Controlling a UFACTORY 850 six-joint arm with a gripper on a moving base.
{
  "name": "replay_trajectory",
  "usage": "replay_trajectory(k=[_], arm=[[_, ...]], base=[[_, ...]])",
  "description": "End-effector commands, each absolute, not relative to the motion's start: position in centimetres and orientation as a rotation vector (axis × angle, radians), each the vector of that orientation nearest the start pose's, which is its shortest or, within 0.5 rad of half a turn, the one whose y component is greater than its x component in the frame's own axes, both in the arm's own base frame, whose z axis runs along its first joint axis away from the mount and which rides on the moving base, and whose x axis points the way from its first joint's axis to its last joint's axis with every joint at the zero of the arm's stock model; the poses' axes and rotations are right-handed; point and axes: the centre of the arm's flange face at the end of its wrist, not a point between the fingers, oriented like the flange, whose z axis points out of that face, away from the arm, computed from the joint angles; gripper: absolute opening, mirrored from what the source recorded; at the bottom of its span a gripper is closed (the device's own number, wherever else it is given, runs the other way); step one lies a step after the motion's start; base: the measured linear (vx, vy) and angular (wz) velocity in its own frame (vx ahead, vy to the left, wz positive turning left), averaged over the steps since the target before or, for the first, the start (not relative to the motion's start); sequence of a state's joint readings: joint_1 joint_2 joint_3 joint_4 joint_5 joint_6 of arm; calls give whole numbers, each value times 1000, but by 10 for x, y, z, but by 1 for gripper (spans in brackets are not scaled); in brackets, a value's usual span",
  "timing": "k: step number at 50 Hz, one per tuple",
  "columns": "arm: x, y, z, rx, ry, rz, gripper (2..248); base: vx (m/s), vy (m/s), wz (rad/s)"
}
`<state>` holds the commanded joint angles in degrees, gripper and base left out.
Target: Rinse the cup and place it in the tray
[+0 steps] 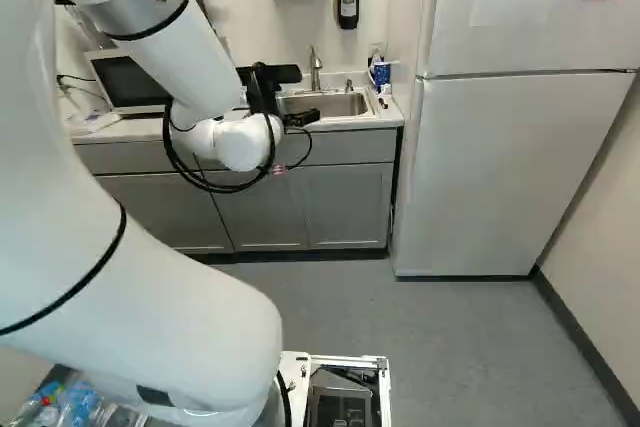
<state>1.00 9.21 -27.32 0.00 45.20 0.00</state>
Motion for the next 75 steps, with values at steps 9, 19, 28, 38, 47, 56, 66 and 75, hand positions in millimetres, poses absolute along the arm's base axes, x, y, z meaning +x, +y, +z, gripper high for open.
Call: replay_trajectory(k=[9, 19, 28, 38, 47, 56, 66, 75], arm=[[408, 8, 491, -2364, -24, -2049, 247], [417, 10, 500, -2360, -28, -2049, 247], [424, 12, 508, -2357, -32, -2050, 247], [431, 13, 517, -2357, -36, -2046, 247], [438, 15, 524, -2362, -40, -2037, 247], [444, 16, 532, -2369, -43, -2027, 247], [451, 18, 540, -2376, -47, -2016, 247], [455, 19, 547, -2382, -51, -2006, 247]], base=[[0, 0, 0], [0, 0, 0], [0, 0, 0], [0, 0, 0], [0, 0, 0], [0, 0, 0], [0, 0, 0], [0, 0, 0]])
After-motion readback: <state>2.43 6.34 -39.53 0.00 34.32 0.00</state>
